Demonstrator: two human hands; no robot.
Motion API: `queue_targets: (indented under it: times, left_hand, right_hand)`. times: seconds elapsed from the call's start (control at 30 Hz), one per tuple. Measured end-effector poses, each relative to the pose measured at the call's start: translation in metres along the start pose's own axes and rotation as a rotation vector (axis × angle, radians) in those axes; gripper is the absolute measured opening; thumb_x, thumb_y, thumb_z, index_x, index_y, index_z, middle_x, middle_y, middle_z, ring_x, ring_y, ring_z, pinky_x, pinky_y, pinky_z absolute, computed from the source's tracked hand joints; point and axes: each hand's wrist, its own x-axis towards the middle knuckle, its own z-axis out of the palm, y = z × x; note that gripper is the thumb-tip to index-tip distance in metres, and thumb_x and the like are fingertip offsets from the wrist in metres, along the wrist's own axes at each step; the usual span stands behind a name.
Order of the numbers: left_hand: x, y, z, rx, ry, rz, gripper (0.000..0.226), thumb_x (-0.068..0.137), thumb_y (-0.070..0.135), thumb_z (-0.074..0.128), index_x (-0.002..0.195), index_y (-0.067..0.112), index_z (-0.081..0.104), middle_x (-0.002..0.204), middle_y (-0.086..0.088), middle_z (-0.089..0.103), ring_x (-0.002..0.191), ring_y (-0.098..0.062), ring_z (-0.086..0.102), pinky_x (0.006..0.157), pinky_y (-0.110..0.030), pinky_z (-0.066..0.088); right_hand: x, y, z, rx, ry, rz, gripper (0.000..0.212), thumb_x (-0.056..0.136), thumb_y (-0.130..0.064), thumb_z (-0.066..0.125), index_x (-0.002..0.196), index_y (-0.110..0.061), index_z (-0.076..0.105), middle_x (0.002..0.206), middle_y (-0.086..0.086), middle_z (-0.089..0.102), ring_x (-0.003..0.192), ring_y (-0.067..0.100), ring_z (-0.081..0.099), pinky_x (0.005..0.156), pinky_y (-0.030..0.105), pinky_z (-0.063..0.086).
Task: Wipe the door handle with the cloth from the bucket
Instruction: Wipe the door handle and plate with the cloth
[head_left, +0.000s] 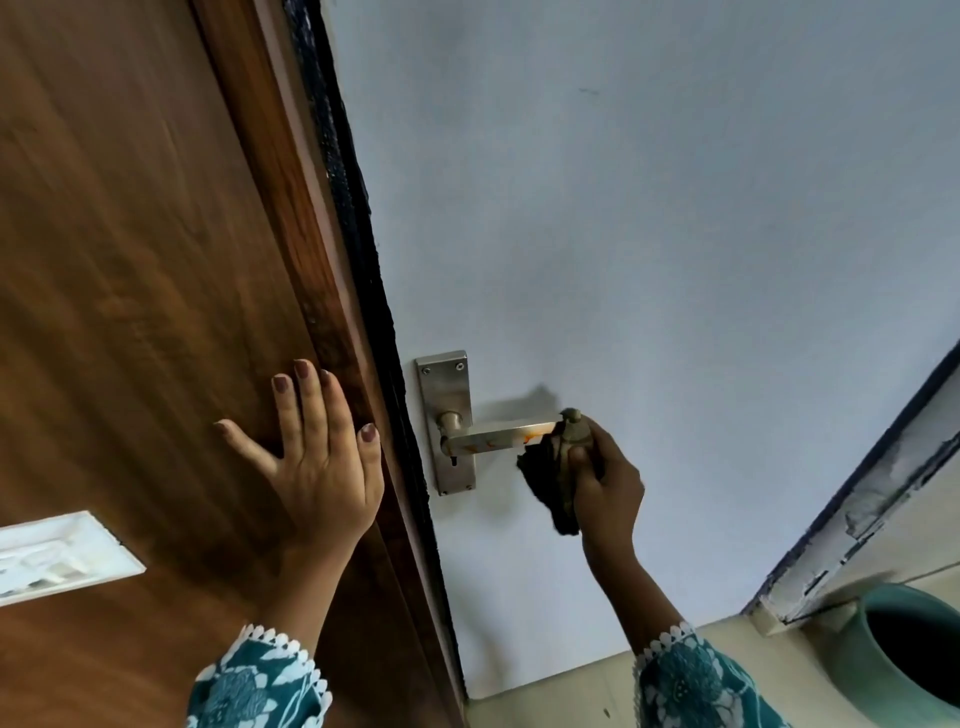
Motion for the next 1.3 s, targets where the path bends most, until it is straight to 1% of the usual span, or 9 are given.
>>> queue_targets:
  times: [0.07,0.13,0.23,0.37,0.6,0.77,0.87,1.07,1.3]
  left_hand:
    - [0.0,-0.001,0.0,0.001,0.006,0.007,0.055,0.101,0.031,0.023,0.151,0.01,0.015,0.162,0.0,0.003,0.148,-0.021,0.006,0.112,-0.058,-0.01]
    - [0.001,-0.001,0.0,0.0,0.001,0.006,0.055,0.101,0.032,0.023,0.151,0.01,0.015,0.162,0.0,0.004,0.148,-0.021,0.007,0.112,-0.058,-0.011]
    - [0.002,0.001,0.0,-0.018,0.007,-0.015,0.055,0.101,0.031,0.023,0.151,0.011,0.015,0.162,0.002,0.003,0.148,-0.02,0.008,0.112,-0.056,-0.01]
    - [0.0,0.003,-0.002,-0.025,-0.002,-0.019,0.056,0.1,0.029,0.024,0.151,0.01,0.013,0.162,0.001,0.001,0.148,-0.02,0.007,0.112,-0.057,-0.01]
    - [-0.002,0.0,-0.002,-0.035,-0.027,0.013,0.057,0.1,0.028,0.027,0.151,0.009,0.012,0.162,0.0,0.0,0.148,-0.021,0.006,0.112,-0.057,-0.011]
    - [-0.01,-0.006,-0.005,-0.035,-0.099,0.057,0.058,0.1,0.03,0.029,0.151,0.008,0.011,0.162,-0.001,-0.003,0.149,-0.02,0.002,0.112,-0.057,-0.012]
    - [-0.01,-0.005,-0.002,-0.012,-0.088,0.057,0.059,0.1,0.033,0.027,0.152,0.009,0.01,0.162,-0.001,-0.004,0.149,-0.019,0.001,0.112,-0.057,-0.012]
    - [-0.012,-0.006,0.001,-0.001,-0.083,0.073,0.06,0.1,0.034,0.025,0.152,0.009,0.009,0.162,-0.001,-0.004,0.148,-0.019,0.002,0.112,-0.058,-0.01]
    - [-0.013,-0.01,-0.004,-0.036,-0.11,0.094,0.061,0.1,0.036,0.029,0.152,0.012,0.008,0.162,0.001,-0.005,0.148,-0.017,0.001,0.112,-0.059,-0.009]
  right_hand:
    - [-0.002,0.002,0.002,0.008,0.011,0.006,0.046,0.087,0.005,0.046,0.118,-0.023,0.067,0.092,-0.004,0.07,0.096,0.011,0.067,0.072,0.005,0.045]
    - [0.003,-0.004,-0.001,0.056,-0.013,0.0,0.045,0.087,0.009,0.045,0.114,-0.018,0.068,0.092,0.004,0.07,0.081,-0.003,0.068,0.066,0.005,0.049]
    - [0.007,-0.005,-0.005,0.141,-0.094,-0.065,0.041,0.087,0.015,0.047,0.109,-0.013,0.069,0.1,0.011,0.068,0.082,0.01,0.072,0.072,0.031,0.06]
    - [0.003,0.008,-0.001,0.041,-0.026,-0.011,0.046,0.087,0.008,0.045,0.118,-0.019,0.066,0.094,0.004,0.07,0.086,0.01,0.065,0.074,0.013,0.051]
    - [-0.021,0.021,0.03,0.612,-0.195,0.45,0.03,0.096,0.001,0.039,0.109,-0.009,0.064,0.113,0.022,0.066,0.107,0.038,0.061,0.094,0.051,0.049]
    - [-0.013,0.021,0.025,0.696,-0.156,0.526,0.031,0.096,-0.002,0.039,0.122,-0.001,0.057,0.12,0.026,0.061,0.107,0.04,0.06,0.096,0.054,0.047]
    - [0.0,0.026,0.016,0.771,-0.109,0.544,0.033,0.097,-0.005,0.04,0.125,-0.008,0.058,0.125,0.027,0.059,0.113,0.046,0.057,0.096,0.064,0.042]
    - [-0.035,0.011,0.061,0.891,-0.296,0.699,0.032,0.098,-0.001,0.035,0.114,-0.011,0.061,0.115,0.017,0.063,0.102,0.032,0.061,0.097,0.047,0.046]
    - [-0.039,0.008,0.07,0.943,-0.417,0.798,0.032,0.098,-0.004,0.034,0.112,-0.009,0.062,0.113,0.017,0.065,0.107,0.034,0.06,0.101,0.049,0.042]
